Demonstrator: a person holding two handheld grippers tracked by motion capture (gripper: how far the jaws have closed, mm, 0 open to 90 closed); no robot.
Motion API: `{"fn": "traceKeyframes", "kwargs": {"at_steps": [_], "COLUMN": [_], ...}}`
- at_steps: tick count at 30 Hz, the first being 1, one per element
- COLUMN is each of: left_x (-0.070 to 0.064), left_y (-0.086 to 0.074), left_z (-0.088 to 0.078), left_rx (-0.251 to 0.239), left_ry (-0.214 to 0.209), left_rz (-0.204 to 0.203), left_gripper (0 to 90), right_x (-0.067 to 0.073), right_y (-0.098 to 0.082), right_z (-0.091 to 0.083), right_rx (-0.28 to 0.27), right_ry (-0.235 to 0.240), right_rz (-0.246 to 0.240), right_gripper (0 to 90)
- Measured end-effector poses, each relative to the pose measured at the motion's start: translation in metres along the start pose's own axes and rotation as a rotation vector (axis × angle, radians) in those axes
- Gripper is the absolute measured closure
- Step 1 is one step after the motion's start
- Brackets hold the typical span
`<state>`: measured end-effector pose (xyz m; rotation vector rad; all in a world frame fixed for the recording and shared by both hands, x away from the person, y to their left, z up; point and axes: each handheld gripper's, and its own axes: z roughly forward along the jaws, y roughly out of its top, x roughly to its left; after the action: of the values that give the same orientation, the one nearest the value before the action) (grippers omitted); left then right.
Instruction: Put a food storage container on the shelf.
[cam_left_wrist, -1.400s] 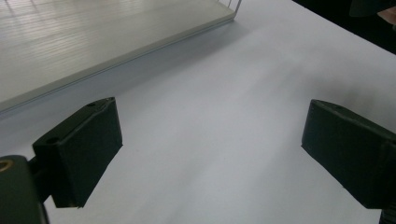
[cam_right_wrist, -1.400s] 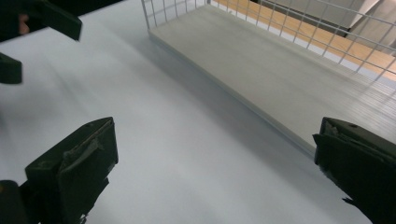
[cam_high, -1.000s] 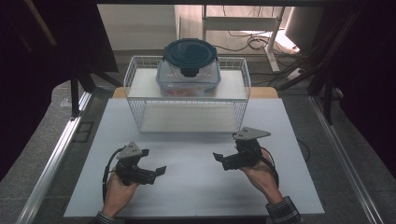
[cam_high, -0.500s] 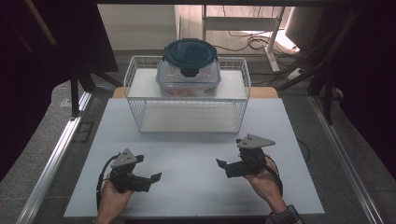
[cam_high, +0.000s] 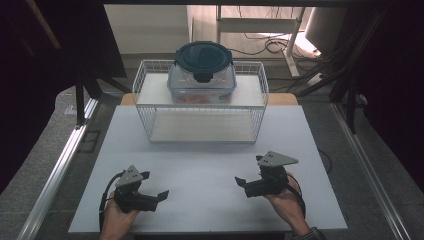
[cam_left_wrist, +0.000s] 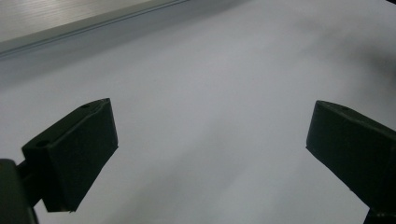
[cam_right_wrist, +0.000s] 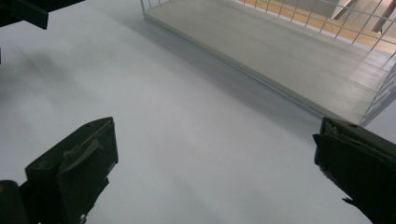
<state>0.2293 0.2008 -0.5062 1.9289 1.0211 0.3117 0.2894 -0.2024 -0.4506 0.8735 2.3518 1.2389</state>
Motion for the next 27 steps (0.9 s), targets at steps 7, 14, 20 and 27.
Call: {"fn": "traceKeyframes", "kwargs": {"at_steps": [7,14,20,27], "left_x": [-0.002,-0.003,-0.001,0.001], "left_y": [-0.003,-0.007,-0.011,-0.016], "left_z": [-0.001,-0.005,-0.008,-0.012], "left_rx": [0.005,0.005,0.01,0.014], "left_ry": [0.007,0.015,0.024,0.04], "left_rz": [0.011,0.01,0.004,-0.002], "left_gripper": [1.6,1.6,1.5,1.4], "right_x": [0.0,-0.002,-0.005,-0.008], "right_y": [-0.009,-0.018,-0.026,-0.035], "right_z": [-0.004,-0.009,-0.013,-0.017], "right_rx": [0.008,0.02,0.031,0.047], "right_ry": [-0.007,-0.021,-0.036,-0.059], "right_rz": [0.006,0.009,0.019,0.021], "right_gripper": [0.0,0.0,0.0,0.0]}}
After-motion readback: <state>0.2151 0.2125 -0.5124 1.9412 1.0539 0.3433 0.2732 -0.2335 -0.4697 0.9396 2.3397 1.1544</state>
